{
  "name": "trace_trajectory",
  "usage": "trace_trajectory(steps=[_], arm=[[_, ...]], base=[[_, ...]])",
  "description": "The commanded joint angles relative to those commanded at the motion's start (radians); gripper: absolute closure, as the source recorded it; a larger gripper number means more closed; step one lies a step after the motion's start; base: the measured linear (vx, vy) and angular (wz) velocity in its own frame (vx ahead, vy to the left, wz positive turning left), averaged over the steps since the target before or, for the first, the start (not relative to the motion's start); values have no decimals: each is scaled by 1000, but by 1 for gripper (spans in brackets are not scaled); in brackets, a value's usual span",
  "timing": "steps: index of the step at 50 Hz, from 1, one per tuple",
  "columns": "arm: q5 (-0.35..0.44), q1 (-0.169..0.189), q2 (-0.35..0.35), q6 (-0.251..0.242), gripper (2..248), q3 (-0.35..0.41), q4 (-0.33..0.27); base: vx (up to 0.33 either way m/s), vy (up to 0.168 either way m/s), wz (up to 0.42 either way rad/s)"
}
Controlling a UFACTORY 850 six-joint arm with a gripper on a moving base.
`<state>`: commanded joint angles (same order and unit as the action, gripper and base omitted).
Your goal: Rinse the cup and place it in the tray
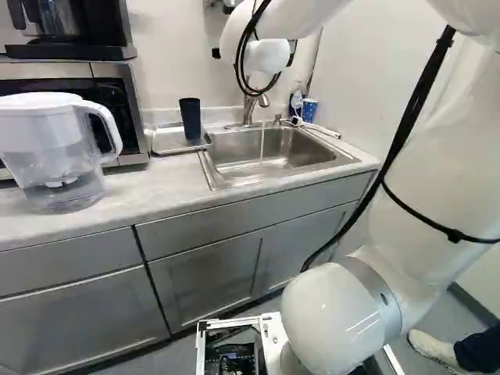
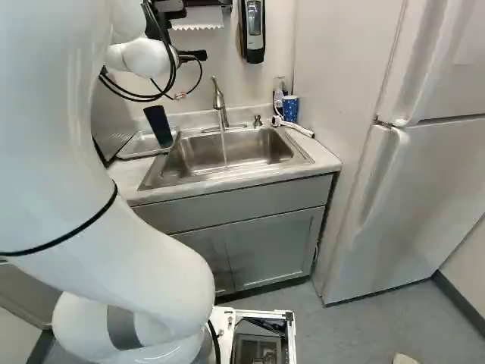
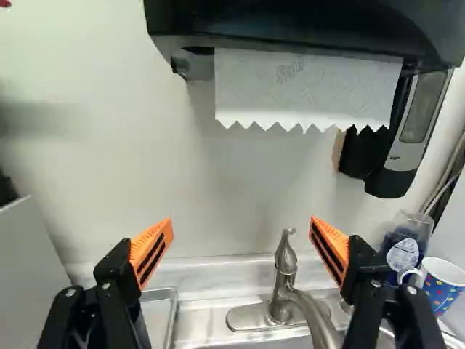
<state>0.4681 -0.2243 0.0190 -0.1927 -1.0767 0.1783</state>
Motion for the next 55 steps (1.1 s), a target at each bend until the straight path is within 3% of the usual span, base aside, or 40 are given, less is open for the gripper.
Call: trace_trajectory(steps=[23, 55], arm=[[-11, 30, -113, 0, 3, -114, 0], [-69, 38, -283, 0, 3, -299, 0]], base=[[0, 0, 0], [0, 0, 0]])
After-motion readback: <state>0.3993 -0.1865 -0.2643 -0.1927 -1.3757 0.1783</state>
